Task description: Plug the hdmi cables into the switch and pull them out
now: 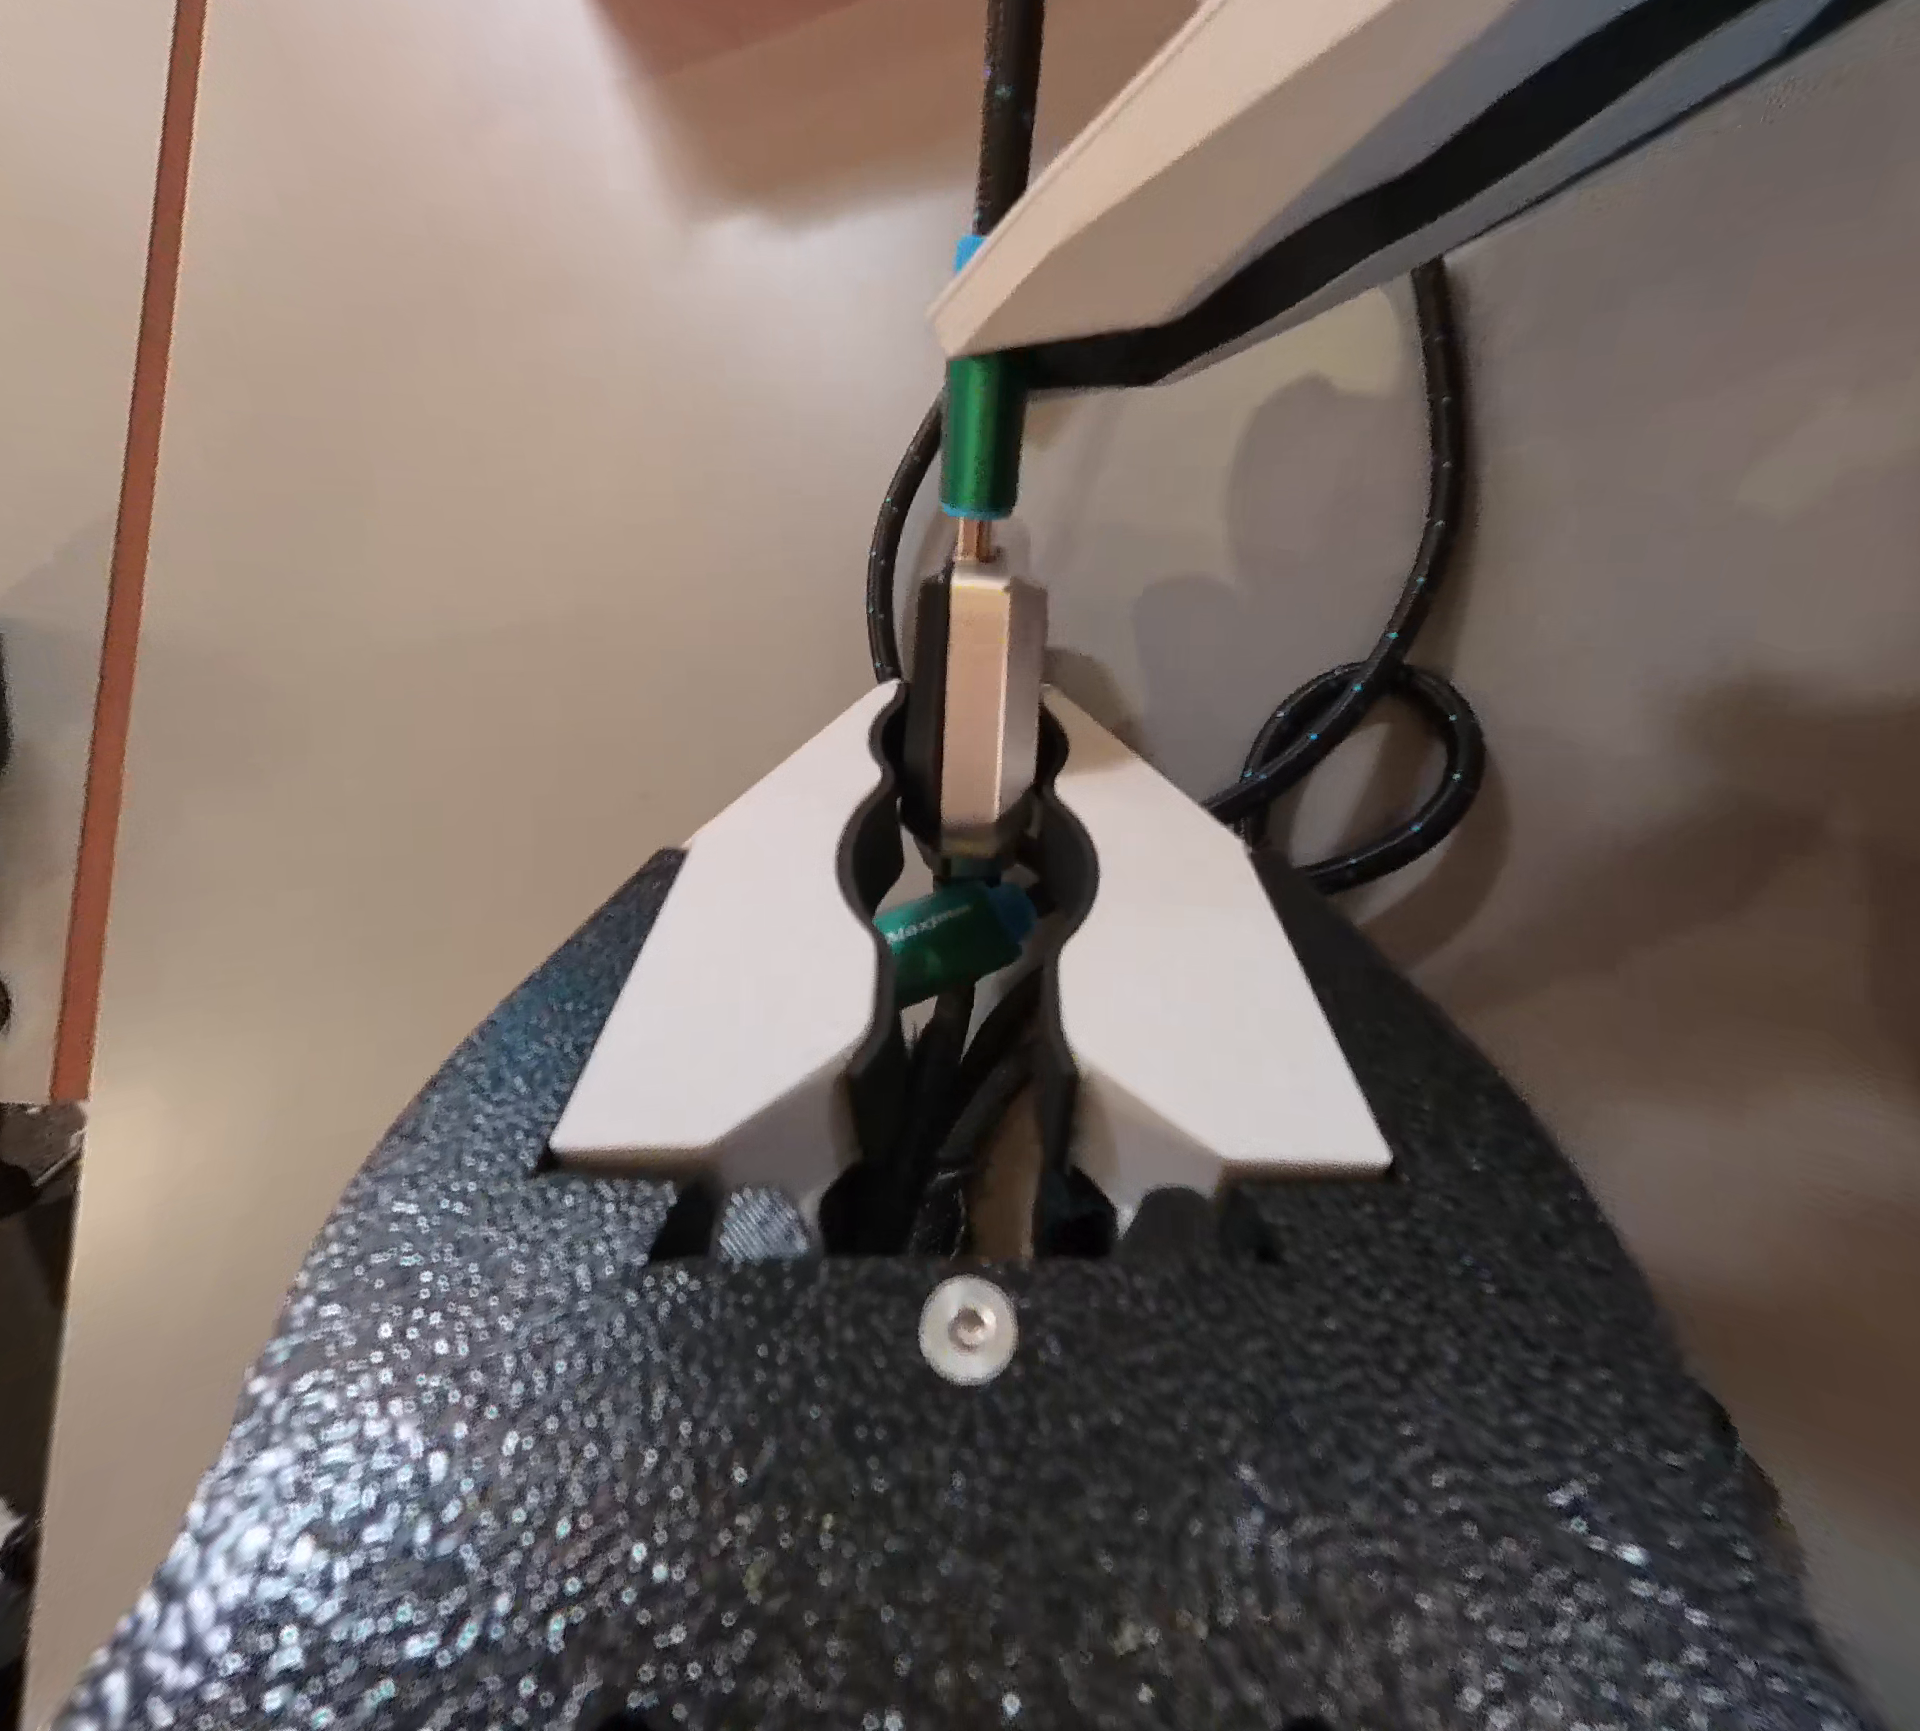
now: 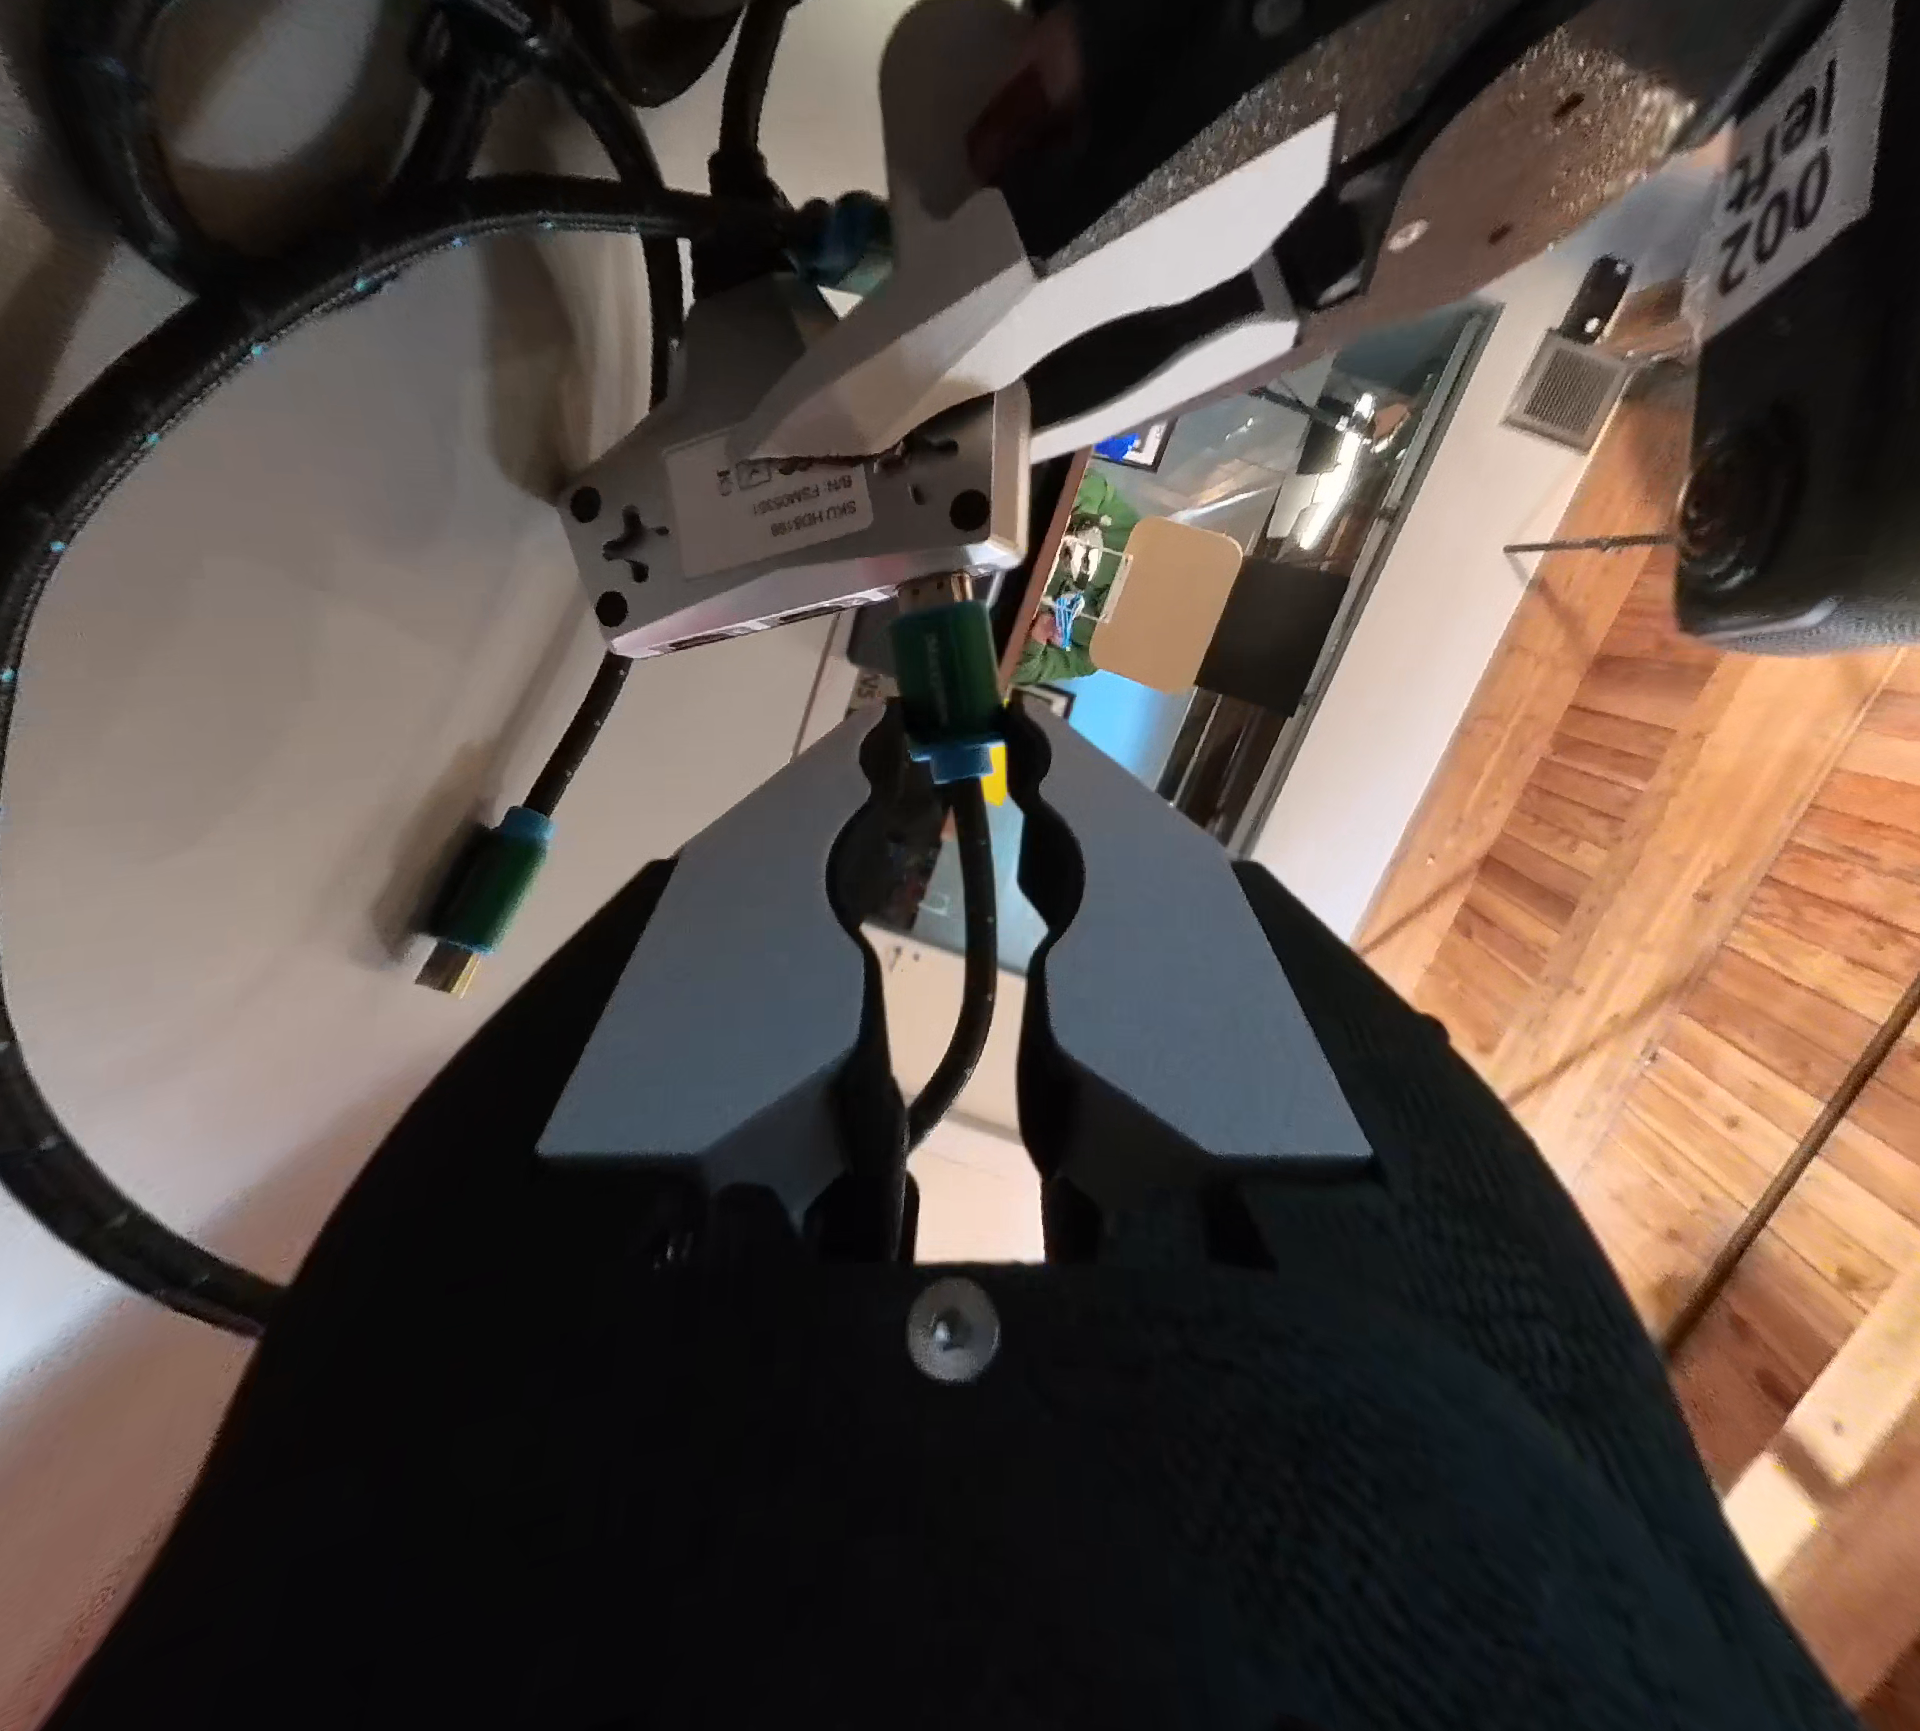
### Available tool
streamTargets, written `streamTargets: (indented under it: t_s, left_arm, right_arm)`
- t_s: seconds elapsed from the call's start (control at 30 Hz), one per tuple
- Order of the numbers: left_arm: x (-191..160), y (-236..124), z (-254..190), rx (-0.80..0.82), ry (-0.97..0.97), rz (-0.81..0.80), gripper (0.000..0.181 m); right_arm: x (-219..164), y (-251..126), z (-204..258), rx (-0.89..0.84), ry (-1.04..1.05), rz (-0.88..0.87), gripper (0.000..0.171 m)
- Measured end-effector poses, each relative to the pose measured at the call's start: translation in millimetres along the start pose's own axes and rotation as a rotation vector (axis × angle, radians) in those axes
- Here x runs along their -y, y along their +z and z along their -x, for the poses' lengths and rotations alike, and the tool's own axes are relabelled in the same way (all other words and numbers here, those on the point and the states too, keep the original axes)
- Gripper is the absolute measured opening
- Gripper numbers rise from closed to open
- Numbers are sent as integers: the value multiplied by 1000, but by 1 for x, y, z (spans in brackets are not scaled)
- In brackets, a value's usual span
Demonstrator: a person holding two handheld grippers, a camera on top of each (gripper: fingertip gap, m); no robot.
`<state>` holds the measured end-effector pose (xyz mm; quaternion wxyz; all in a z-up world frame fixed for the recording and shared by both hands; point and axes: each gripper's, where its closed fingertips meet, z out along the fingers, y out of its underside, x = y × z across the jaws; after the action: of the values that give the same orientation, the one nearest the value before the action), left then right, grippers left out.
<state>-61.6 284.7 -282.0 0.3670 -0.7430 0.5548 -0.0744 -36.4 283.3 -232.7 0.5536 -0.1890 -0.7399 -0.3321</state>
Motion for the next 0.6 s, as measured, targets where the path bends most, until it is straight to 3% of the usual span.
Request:
streamTargets:
  t_s: [0.27,0.37,0.5,0.6]
  left_arm:
    - [-1,2,2,33,29,56,18]
    - [6,-1,18,121,6,13,19]
    - [4,-21,55,310,-91,-38,19]
    - [3,-35,80,431,-205,-134,18]
  right_arm:
    - [2,2,2,6,-23,-14,16]
    - [-7,6,-7,-33,138,-17,19]
    - [-33,-15,-43,-173,388,-13,40]
    - [-34,-31,-52,-187,593,-138,36]
